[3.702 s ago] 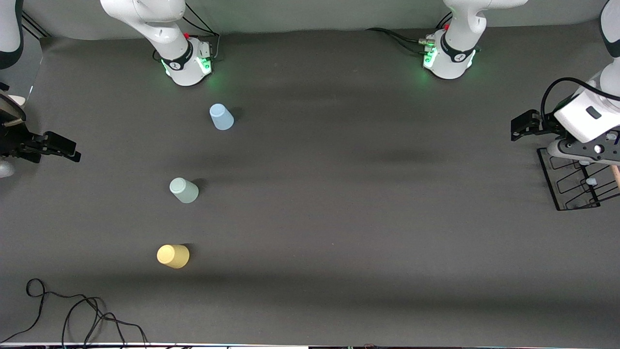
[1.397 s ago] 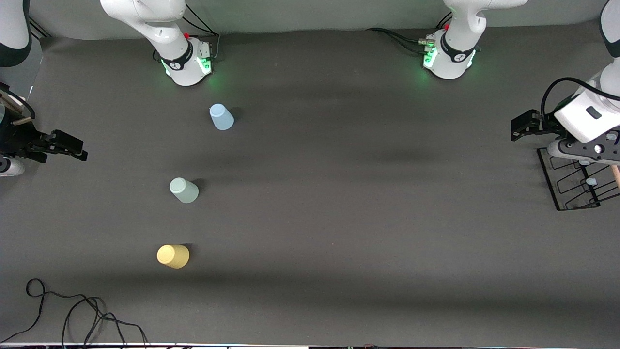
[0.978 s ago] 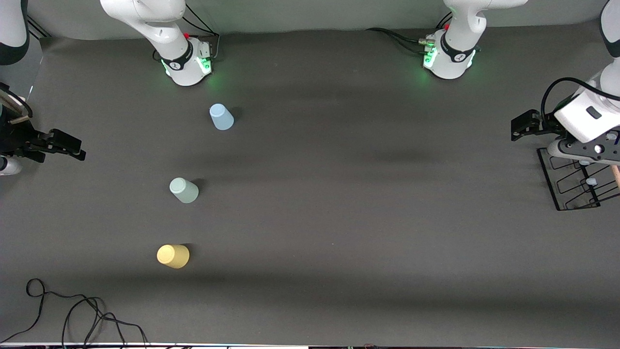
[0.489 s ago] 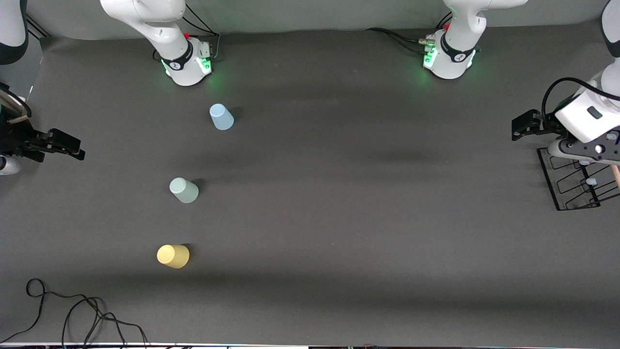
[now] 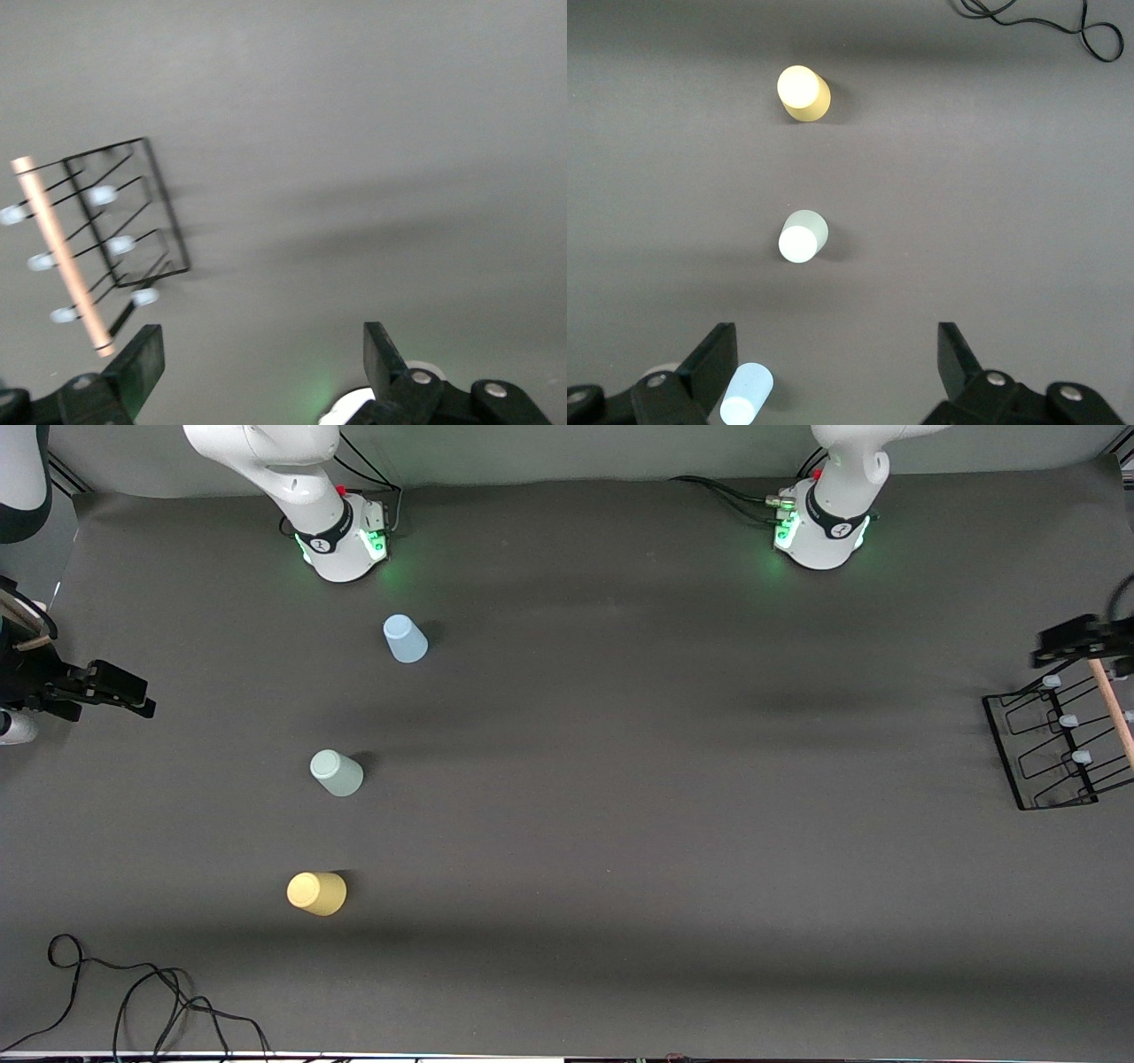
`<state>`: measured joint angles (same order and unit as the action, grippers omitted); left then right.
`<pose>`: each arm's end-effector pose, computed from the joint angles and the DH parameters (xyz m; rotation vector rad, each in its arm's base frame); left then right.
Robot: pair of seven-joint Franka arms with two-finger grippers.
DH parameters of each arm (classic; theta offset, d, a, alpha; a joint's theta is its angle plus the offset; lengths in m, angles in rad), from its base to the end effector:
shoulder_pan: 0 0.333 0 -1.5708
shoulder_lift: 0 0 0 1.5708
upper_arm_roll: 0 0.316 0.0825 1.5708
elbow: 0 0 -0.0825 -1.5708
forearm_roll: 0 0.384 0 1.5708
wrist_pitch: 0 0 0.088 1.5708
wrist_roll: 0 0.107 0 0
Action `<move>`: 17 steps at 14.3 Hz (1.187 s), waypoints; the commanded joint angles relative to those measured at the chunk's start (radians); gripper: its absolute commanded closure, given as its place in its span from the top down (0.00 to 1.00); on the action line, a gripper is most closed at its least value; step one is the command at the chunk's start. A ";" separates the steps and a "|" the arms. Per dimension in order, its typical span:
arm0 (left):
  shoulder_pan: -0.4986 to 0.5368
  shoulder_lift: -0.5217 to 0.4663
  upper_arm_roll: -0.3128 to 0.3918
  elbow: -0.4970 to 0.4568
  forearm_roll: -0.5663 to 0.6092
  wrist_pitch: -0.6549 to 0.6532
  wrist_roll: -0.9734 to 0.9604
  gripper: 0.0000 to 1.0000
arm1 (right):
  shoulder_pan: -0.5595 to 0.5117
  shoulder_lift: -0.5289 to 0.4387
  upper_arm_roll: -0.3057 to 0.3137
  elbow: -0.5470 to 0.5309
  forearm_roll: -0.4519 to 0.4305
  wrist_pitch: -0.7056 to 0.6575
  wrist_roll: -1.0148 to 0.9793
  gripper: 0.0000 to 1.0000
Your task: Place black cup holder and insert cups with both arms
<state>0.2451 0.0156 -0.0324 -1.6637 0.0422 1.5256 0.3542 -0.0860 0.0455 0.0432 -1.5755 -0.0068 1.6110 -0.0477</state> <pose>0.5353 0.1205 0.5690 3.1208 -0.2233 -0.2496 0.5708 -0.0257 0.6002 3.1372 0.0081 -0.0159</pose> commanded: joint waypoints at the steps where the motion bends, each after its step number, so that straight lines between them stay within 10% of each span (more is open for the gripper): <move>1: 0.110 0.059 -0.011 0.027 0.047 0.014 0.113 1.00 | 0.006 -0.003 -0.006 0.009 -0.005 -0.008 -0.009 1.00; 17: 0.321 0.403 0.003 0.021 0.102 0.252 0.154 0.91 | 0.006 -0.001 -0.006 0.006 -0.005 -0.008 -0.009 1.00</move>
<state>0.5688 0.3891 -0.0294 -1.6639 0.1159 1.7788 0.5190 -0.0861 0.0456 0.0432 -1.5755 -0.0068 1.6107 -0.0477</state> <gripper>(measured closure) 0.062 0.000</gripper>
